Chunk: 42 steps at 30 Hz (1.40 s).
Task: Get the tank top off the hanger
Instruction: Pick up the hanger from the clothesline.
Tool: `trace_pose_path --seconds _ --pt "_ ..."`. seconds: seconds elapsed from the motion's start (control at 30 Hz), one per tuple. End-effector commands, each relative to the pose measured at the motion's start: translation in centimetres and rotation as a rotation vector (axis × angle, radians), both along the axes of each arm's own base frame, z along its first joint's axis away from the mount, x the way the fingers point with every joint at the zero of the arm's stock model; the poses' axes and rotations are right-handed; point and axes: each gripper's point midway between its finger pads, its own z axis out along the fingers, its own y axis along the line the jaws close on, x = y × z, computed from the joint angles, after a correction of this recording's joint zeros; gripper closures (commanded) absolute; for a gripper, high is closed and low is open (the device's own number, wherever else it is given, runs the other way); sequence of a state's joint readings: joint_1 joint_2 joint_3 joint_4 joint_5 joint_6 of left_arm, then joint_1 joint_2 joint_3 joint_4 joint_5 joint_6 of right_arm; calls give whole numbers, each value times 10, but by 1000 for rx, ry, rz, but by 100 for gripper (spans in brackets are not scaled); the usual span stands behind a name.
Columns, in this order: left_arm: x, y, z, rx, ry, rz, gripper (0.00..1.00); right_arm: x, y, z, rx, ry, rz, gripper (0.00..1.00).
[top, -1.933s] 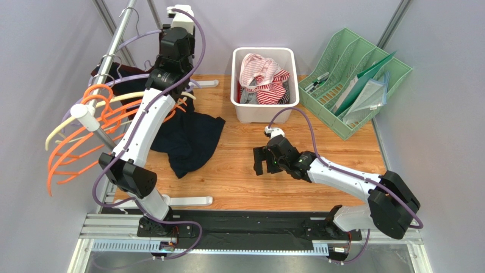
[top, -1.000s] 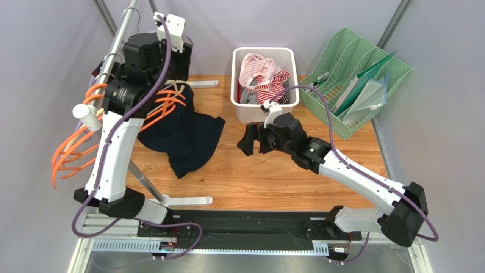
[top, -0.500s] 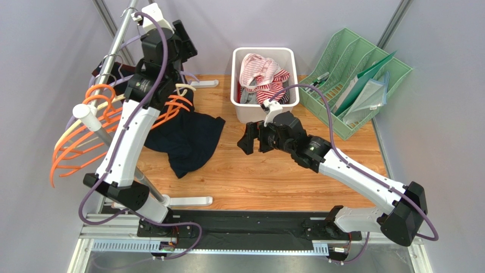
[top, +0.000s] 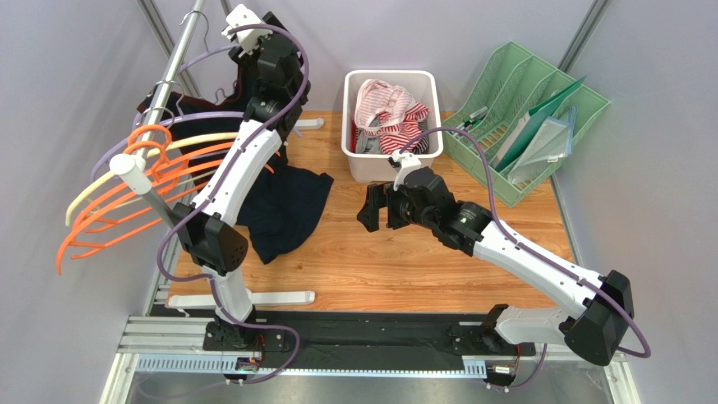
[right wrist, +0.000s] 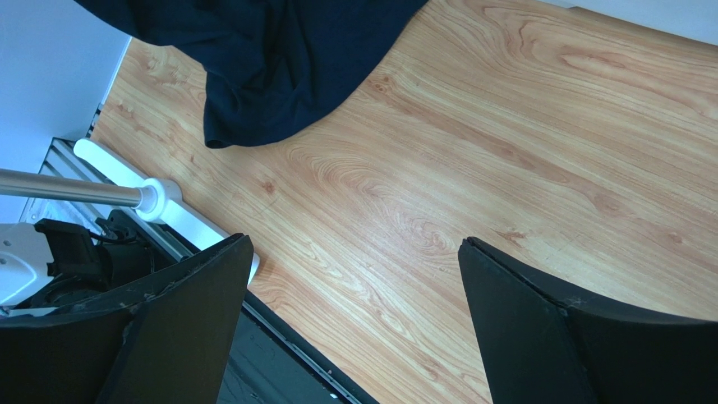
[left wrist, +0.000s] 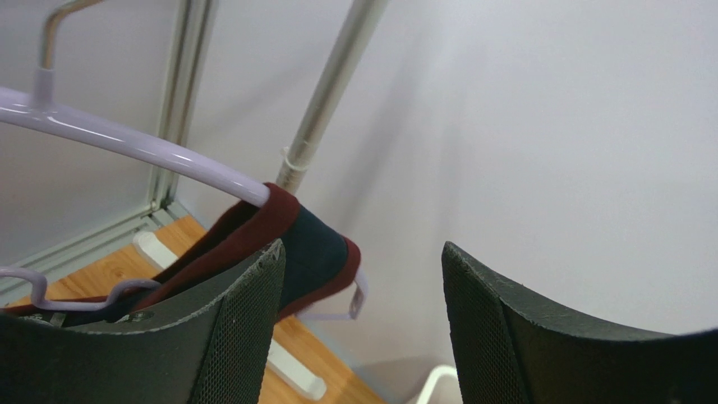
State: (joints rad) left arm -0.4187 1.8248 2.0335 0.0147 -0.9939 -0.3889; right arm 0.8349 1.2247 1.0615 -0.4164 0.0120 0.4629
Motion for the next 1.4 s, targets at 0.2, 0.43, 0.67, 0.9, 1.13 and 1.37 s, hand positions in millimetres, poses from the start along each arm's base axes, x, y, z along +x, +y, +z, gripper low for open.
trace_pose_path --seconds 0.2,0.43,0.67,0.9,1.13,1.37 --pt "-31 44 31 -32 -157 258 29 12 1 -5 -53 -20 -19 0" --pt "-35 73 25 -56 -141 328 30 10 12 -17 -37 24 4 0" --pt "-24 92 11 -158 -164 298 32 12 14 -20 -35 30 1 0" --pt "-24 98 26 -145 -240 301 34 10 21 -20 -23 42 32 0" --pt "-21 100 25 -131 -308 289 43 9 24 -22 -23 50 43 0" --pt "-29 103 42 -119 -419 297 44 10 19 -27 -45 45 37 0"
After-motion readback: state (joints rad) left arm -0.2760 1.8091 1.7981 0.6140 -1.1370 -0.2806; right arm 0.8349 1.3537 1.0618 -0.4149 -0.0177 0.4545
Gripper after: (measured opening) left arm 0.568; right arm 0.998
